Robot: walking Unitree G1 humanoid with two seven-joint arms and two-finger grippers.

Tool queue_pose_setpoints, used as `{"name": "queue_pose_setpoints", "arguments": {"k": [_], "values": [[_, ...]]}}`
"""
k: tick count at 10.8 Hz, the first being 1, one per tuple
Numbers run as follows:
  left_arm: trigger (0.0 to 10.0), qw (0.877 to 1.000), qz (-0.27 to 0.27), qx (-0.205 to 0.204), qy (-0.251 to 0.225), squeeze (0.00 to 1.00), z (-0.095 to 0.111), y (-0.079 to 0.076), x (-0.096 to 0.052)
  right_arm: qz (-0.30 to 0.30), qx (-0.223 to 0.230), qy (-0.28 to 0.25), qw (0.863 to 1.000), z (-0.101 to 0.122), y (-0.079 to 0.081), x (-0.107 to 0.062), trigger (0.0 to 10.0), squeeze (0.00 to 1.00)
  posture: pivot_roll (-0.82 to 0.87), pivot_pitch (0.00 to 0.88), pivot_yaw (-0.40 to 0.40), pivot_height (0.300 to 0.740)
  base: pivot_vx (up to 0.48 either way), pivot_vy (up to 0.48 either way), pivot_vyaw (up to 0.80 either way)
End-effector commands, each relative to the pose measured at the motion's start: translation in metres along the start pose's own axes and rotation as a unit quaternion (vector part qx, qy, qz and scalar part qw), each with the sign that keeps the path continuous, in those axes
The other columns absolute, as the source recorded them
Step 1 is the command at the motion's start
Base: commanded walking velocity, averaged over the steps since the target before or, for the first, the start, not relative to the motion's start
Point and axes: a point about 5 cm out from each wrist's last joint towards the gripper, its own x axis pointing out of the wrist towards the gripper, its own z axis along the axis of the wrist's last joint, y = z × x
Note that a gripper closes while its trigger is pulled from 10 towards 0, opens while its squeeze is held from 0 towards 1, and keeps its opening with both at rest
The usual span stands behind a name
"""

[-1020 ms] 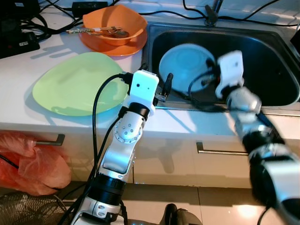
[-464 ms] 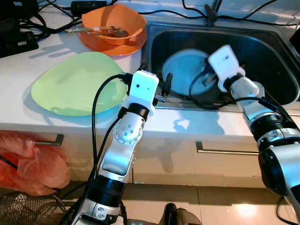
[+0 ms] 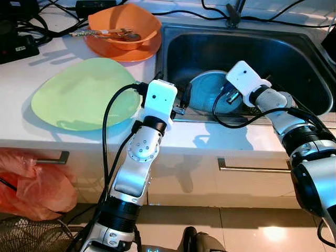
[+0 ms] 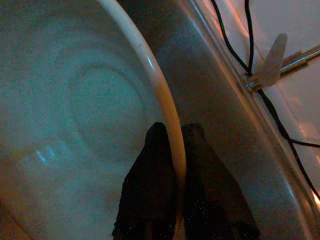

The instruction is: Kitchen organization

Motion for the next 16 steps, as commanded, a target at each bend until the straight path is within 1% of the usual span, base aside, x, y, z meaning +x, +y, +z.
{"name": "queue_pose_setpoints", "arguments": {"k": [1,2,3,4,6,7,8,9,10,11,12,13,14,15,16], "values": [[10.0,1.0,-0.002,0.0,-0.002,0.0,0.002,-0.003,-0.002,-0.006,-0.004,-0.002,1.0,0.005,-0.011,0.0,10.0,0.57,0.2,0.188,-0.074,0.74,0.0,0.0,0.0],[10.0,1.0,0.0,0.001,-0.002,0.0,0.002,-0.003,-0.002,0.001,0.001,0.0,1.0,0.004,-0.009,0.0,10.0,1.0,0.2,0.19,-0.075,0.74,0.0,0.0,0.0],[10.0,1.0,0.001,0.001,-0.001,0.0,0.002,-0.002,-0.002,0.01,-0.003,0.002,1.0,0.004,-0.006,0.001,10.0,1.0,0.2,0.19,-0.075,0.74,0.0,0.0,0.0],[10.0,1.0,0.001,0.001,-0.001,0.0,0.002,-0.002,-0.002,0.013,-0.005,0.003,1.0,0.003,-0.002,0.001,10.0,0.0,0.2,0.189,-0.075,0.74,0.0,0.0,0.0],[10.0,1.0,0.002,0.002,-0.001,0.0,0.002,-0.002,-0.002,0.014,-0.006,0.005,1.0,0.002,0.001,0.001,10.0,0.0,0.2,0.184,-0.075,0.74,0.0,0.0,0.0],[10.0,1.0,0.002,0.003,-0.001,0.0,0.002,-0.001,-0.002,0.004,0.004,0.001,1.0,0.002,-0.002,0.001,10.0,0.0,0.2,0.182,-0.074,0.74,0.0,0.0,0.0],[10.0,1.0,0.002,0.003,-0.002,0.0,0.002,-0.002,-0.002,-0.037,0.067,-0.018,0.997,0.007,-0.013,0.0,10.0,0.0,0.2,0.181,-0.075,0.74,0.0,0.0,0.0],[10.0,1.0,0.003,0.003,-0.003,0.0,0.003,-0.001,-0.002,-0.082,0.182,-0.074,0.977,0.019,-0.03,-0.001,10.0,0.0,0.2,0.179,-0.069,0.74,0.0,0.0,0.0],[10.0,1.0,0.001,0.003,-0.004,0.0,0.003,-0.002,-0.003,-0.112,0.265,-0.14,0.947,0.034,-0.048,-0.004,10.0,0.0,0.19,0.176,-0.068,0.74,0.0,0.0,0.0],[10.0,1.0,-0.001,0.002,-0.004,0.0,0.003,-0.002,-0.003,-0.131,0.313,-0.178,0.924,0.041,-0.059,-0.007,10.0,0.0,0.18,0.175,-0.063,0.74,0.0,0.0,0.0],[10.0,1.0,-0.003,0.001,-0.005,0.0,0.002,-0.003,-0.003,-0.15,0.352,-0.217,0.898,0.047,-0.066,-0.011,10.0,0.0,0.16,0.172,-0.06,0.74,0.0,0.0,0.0],[10.0,1.0,-0.004,-0.001,-0.005,0.0,0.002,-0.004,-0.003,-0.157,0.37,-0.243,0.883,0.047,-0.062,-0.016,10.0,0.0,0.16,0.174,-0.058,0.74,0.0,0.0,0.0],[10.0,1.0,-0.003,-0.001,-0.006,0.0,0.002,-0.003,-0.003,-0.159,0.378,-0.266,0.873,0.046,-0.048,-0.023,10.0,0.0,0.15,0.18,-0.057,0.74,0.0,0.0,0.0],[10.0,1.0,0.003,0.0,-0.006,0.0,0.002,0.0,-0.003,-0.177,0.399,-0.284,0.854,0.04,-0.034,-0.035,10.0,0.0,0.15,0.183,-0.056,0.74,0.0,0.0,0.0],[10.0,1.0,0.006,0.0,-0.006,0.0,0.001,0.002,-0.003,-0.185,0.413,-0.285,0.845,0.036,-0.028,-0.039,10.0,0.0,0.14,0.185,-0.054,0.74,0.0,0.0,0.0]]}}
